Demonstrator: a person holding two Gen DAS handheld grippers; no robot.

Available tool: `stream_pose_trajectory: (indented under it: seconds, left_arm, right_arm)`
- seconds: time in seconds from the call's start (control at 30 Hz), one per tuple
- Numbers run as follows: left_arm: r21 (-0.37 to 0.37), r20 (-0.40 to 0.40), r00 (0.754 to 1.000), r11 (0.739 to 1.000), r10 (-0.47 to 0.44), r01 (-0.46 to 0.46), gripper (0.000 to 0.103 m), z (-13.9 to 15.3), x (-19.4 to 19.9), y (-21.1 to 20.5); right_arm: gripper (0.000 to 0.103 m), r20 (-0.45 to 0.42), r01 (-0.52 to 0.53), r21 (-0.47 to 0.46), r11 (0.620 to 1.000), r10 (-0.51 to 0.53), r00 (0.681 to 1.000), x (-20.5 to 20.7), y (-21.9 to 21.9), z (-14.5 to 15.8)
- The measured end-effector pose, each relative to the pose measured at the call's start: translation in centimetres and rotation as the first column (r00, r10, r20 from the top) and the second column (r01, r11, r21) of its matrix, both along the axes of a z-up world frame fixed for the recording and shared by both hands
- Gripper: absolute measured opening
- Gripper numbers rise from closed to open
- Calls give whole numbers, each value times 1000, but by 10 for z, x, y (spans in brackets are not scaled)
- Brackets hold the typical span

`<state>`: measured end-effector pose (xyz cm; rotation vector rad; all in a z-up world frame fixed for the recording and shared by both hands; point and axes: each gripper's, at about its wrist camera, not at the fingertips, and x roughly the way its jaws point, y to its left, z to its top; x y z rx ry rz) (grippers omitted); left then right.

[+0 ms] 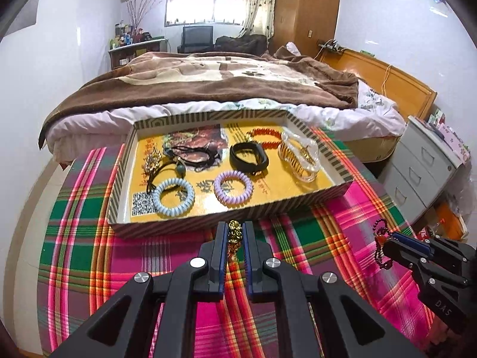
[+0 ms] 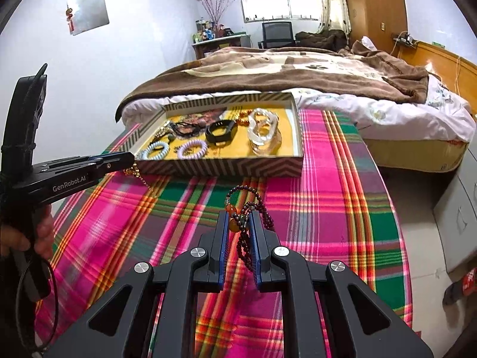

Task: Organize jewelry
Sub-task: 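Carry the bead strand and gold brooch over the tray with both grippers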

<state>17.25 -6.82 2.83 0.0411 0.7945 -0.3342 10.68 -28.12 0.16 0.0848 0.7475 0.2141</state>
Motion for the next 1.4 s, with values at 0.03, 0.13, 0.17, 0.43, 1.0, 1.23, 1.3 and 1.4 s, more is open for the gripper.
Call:
stream_pose_trajectory:
  seconds: [0.03,0.13,0.17,0.43,1.0,1.23,1.3,1.4]
  left_arm:
    - [-6,3,1000,1000,0,0,9,2,0,1]
    - [-25,12,1000,1000,-3,3,10,12,2,6]
    - [-27,19,1000,1000,-3,4,10,15,3,8]
    - [-53,50,999,998,-21,23,10,41,27,18]
    - [-94,13,999,995,-45,46,10,26,105,16]
    - [-56,-49,998,998,-40,38,10,-11,129,8]
    - [-56,-72,997,998,-32,28,10,-21,134,11]
    - [-49,-98,995,999,-21,17,10,-32,140,13]
  right_arm:
    - [14,8,-1,0,1000,1,1000,1,1,3]
    - [14,24,-6,7,1000,6,1000,5,3,11]
    - [14,30,-8,11,1000,8,1000,7,3,14]
    - [14,69,-24,40,999,22,997,33,12,37]
    - [14,47,-30,15,999,29,998,107,49,23]
    - [14,-13,-33,-69,997,33,999,129,64,-6]
    - [14,-30,-44,-80,996,41,999,132,67,-13]
    - [14,-53,-59,-83,995,55,997,136,71,-21]
